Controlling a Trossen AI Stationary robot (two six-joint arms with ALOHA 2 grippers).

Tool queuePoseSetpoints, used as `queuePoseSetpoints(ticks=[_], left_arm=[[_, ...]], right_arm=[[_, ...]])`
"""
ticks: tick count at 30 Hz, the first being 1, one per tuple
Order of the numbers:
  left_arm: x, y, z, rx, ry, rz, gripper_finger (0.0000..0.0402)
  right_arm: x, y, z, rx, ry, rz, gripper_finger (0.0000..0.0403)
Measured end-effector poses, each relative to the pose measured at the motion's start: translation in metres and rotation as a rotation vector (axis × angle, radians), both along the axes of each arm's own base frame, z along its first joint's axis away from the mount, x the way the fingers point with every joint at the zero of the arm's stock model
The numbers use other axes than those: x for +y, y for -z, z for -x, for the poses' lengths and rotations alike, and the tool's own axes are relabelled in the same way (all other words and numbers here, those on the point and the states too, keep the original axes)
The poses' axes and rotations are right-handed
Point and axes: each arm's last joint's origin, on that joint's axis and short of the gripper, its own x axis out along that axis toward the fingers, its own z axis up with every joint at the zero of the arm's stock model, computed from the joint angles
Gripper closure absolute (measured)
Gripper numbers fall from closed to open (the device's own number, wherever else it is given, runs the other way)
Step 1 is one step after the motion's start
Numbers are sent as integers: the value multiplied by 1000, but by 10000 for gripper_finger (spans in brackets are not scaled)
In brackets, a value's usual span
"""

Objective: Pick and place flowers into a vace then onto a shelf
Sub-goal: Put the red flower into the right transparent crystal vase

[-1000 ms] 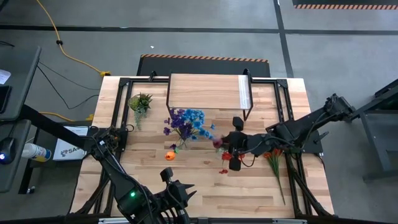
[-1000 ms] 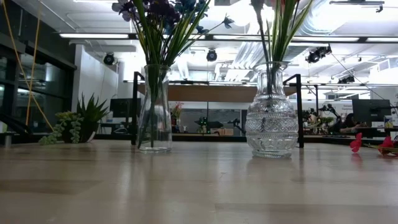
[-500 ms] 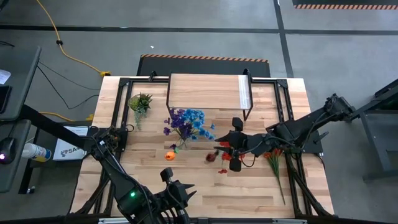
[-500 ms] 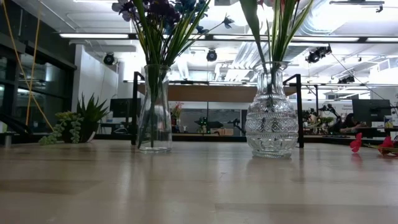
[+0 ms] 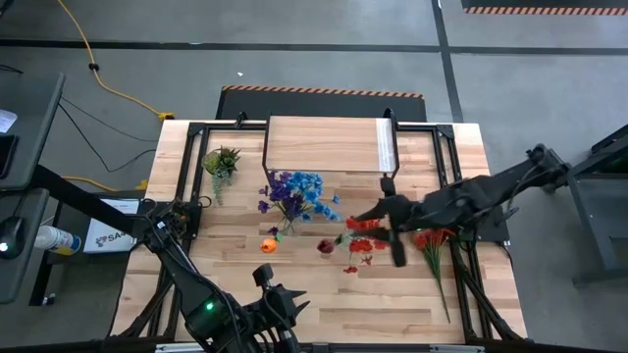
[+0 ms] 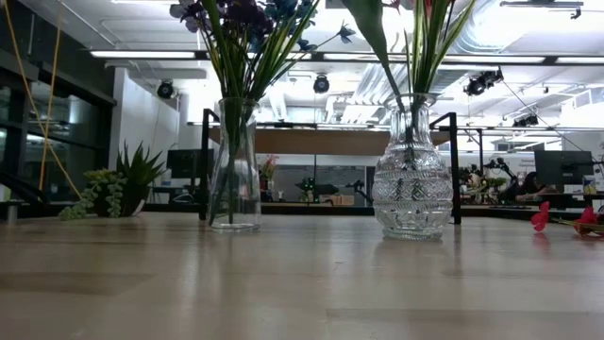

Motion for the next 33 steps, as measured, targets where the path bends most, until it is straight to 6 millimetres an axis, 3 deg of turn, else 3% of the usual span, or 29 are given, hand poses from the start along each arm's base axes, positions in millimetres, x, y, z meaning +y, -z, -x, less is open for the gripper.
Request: queuePoseSetpoints(ticks=[5, 8, 13, 18, 25, 33], left_arm=[[-1, 1, 0, 32, 23, 27, 277], [-1, 2, 1, 49, 35, 41, 277], [-1, 2, 1, 51, 34, 48, 277], [-1, 2, 1, 51, 34, 48, 277], [-1, 2, 1, 51, 34, 48, 277], [-1, 2, 1, 52, 35, 50, 277]], right_arm=[[-1, -18, 31, 12, -233, -227, 290], [2, -15, 51, 159, -279, -380, 302], [12, 12, 85, 643, -112, -636, 328], [24, 37, 107, 1003, 166, -718, 346], [45, 55, 103, 1154, 310, -707, 342], [73, 80, 91, 1200, 278, -516, 324]])
